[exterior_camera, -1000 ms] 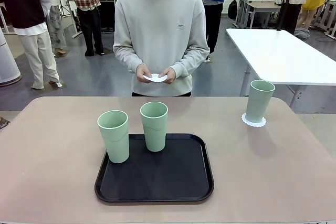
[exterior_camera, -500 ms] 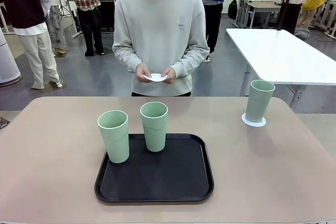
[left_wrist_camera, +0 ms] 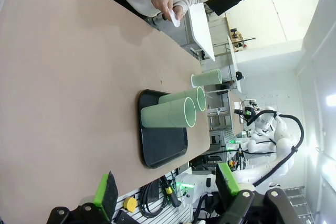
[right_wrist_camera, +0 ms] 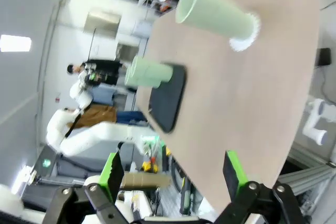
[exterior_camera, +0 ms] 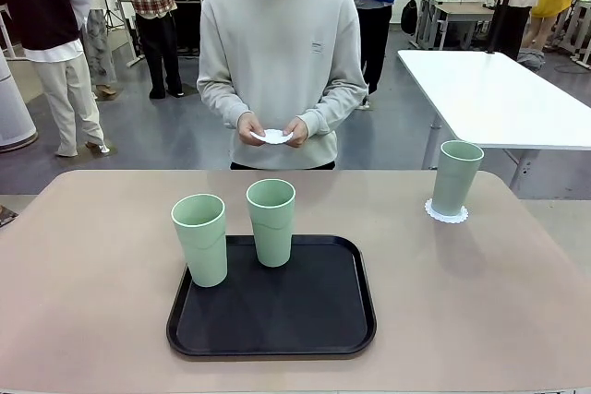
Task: Place coasters on the table and set cups on them.
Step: Take one Reusable plastic cup from the Flat Tray and place it on a coaster set by the human.
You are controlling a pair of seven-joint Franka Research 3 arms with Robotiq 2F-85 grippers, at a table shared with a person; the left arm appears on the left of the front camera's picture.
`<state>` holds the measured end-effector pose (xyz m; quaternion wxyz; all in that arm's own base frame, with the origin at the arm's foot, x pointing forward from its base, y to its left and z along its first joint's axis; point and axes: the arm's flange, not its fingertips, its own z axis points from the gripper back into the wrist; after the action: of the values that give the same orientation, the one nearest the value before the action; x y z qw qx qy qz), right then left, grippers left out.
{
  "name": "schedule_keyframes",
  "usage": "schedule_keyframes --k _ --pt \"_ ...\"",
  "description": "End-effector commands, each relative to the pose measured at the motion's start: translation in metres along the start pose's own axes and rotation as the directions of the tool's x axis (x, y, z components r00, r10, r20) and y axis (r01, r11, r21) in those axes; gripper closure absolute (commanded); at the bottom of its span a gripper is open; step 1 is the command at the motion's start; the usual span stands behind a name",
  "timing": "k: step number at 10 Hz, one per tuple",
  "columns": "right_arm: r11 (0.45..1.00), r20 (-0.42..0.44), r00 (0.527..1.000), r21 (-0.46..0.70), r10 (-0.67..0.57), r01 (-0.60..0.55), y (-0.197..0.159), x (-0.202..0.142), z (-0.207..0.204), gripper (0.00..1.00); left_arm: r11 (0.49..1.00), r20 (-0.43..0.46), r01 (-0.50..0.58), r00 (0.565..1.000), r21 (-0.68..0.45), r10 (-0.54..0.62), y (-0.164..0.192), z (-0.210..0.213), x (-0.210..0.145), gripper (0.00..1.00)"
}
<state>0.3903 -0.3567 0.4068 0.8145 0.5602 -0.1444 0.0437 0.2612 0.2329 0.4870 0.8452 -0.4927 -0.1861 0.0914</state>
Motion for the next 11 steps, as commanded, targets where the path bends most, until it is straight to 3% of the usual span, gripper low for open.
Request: schedule_keyframes --k 1,3,11 --pt "0.998 0.052 0.998 -0.044 -0.031 0.034 0.006 0.003 -0.019 0.0 1.0 0.006 0.006 1.0 -0.014 -0.006 -0.001 0.002 -0.001 0.0" --pt "0.999 0.02 1.0 -0.03 -0.011 0.011 -0.002 0.002 -0.001 0.0 1.0 0.006 0.006 1.0 -0.014 -0.006 -0.001 0.002 -0.001 0.0" --pt "0.999 0.02 1.0 -0.03 -0.011 0.011 -0.002 0.002 -0.001 0.0 1.0 0.006 0.006 1.0 -0.014 -0.006 -0.001 0.002 -0.001 0.0"
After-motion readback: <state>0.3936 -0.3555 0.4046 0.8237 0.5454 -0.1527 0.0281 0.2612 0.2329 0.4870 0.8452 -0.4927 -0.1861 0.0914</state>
